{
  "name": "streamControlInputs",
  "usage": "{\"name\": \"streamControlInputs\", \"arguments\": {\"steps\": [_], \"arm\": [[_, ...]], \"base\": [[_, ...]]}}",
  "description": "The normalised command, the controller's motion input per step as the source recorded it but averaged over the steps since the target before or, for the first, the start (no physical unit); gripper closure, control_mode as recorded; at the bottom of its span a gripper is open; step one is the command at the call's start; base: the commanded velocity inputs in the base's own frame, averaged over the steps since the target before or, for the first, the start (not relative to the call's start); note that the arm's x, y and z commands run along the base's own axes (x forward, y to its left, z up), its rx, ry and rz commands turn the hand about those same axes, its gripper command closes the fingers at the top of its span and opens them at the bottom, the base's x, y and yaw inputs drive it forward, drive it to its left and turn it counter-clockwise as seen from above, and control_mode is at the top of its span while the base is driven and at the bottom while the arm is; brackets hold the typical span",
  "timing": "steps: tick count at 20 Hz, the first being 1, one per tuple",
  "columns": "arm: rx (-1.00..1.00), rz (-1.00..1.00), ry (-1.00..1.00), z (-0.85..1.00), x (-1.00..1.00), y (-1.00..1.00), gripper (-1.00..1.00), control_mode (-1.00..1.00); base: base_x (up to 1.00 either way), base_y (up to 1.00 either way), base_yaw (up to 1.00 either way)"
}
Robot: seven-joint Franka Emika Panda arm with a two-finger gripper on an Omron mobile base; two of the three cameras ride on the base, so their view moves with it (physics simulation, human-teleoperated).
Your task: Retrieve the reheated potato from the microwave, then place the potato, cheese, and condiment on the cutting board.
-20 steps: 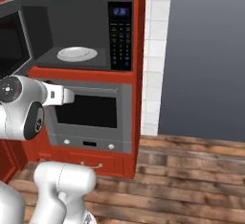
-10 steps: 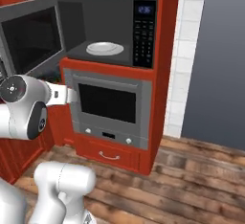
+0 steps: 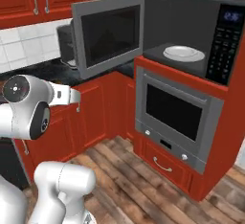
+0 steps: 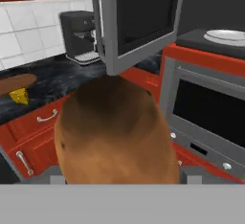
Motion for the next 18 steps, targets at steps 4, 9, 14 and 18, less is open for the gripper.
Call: {"name": "streamControlInputs", "arguments": {"steps": [4,9,14,18], "arm": [[0.0,0.0,0.0,0.0,0.0,0.0,1.0,1.0],[0.0,0.0,0.0,0.0,0.0,0.0,1.0,1.0],[0.0,0.0,0.0,0.0,0.0,0.0,1.0,1.0],[0.0,0.0,0.0,0.0,0.0,0.0,1.0,1.0]], "base": [[-0.19,-0.09,0.77],[-0.12,-0.01,0.66],[0.47,0.01,0.16],[0.73,0.02,0.0]]}}
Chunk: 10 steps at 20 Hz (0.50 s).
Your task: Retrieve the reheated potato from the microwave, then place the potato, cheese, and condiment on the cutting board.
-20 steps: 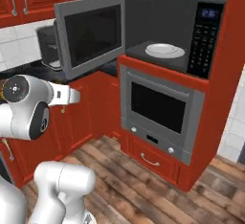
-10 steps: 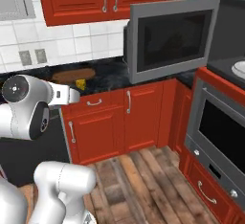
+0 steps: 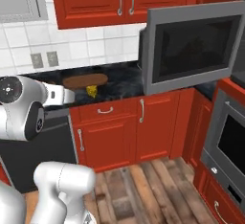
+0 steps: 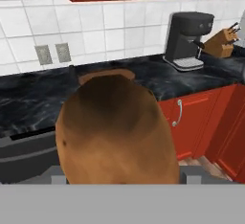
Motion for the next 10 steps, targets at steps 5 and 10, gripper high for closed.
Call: {"name": "streamControlInputs", "arguments": {"steps": [5,10], "arm": [[0.0,0.0,0.0,0.0,0.0,0.0,1.0,1.0],[0.0,0.0,0.0,0.0,0.0,0.0,1.0,1.0]], "base": [[0.76,0.08,0.01],[0.77,-0.04,0.17]]}}
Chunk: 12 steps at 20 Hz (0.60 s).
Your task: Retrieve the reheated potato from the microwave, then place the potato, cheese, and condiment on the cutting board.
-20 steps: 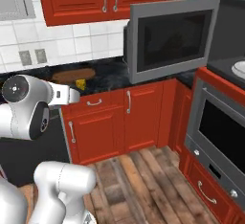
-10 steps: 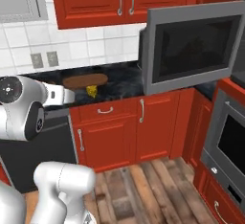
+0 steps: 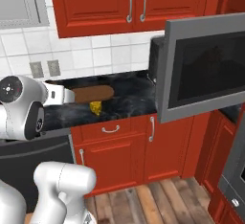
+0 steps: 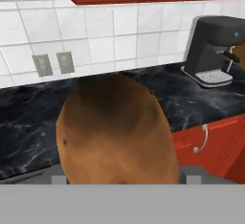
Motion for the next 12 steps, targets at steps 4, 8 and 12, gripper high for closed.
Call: {"name": "streamControlInputs", "arguments": {"steps": [4,8,12], "arm": [[0.0,0.0,0.0,0.0,0.0,0.0,1.0,1.0],[0.0,0.0,0.0,0.0,0.0,0.0,1.0,1.0],[0.0,0.0,0.0,0.0,0.0,0.0,1.0,1.0]], "base": [[0.51,-0.25,0.25],[0.41,-0.22,0.3],[0.6,-0.05,0.15]]}}
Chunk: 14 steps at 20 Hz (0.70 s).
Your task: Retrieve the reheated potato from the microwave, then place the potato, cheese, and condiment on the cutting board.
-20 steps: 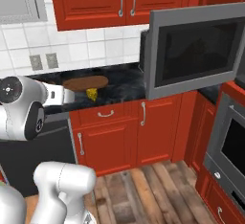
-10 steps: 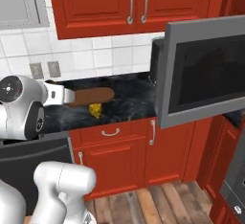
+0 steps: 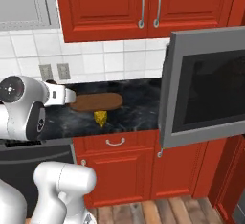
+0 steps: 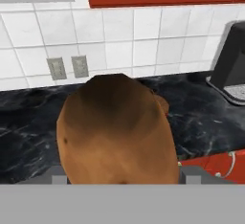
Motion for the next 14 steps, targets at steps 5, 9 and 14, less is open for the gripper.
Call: {"name": "streamControlInputs", "arguments": {"steps": [5,9,14], "arm": [[0.0,0.0,0.0,0.0,0.0,0.0,1.0,1.0],[0.0,0.0,0.0,0.0,0.0,0.0,1.0,1.0],[0.0,0.0,0.0,0.0,0.0,0.0,1.0,1.0]], "base": [[0.7,-0.1,0.07],[0.56,-0.08,0.04],[0.55,-0.09,0.11]]}}
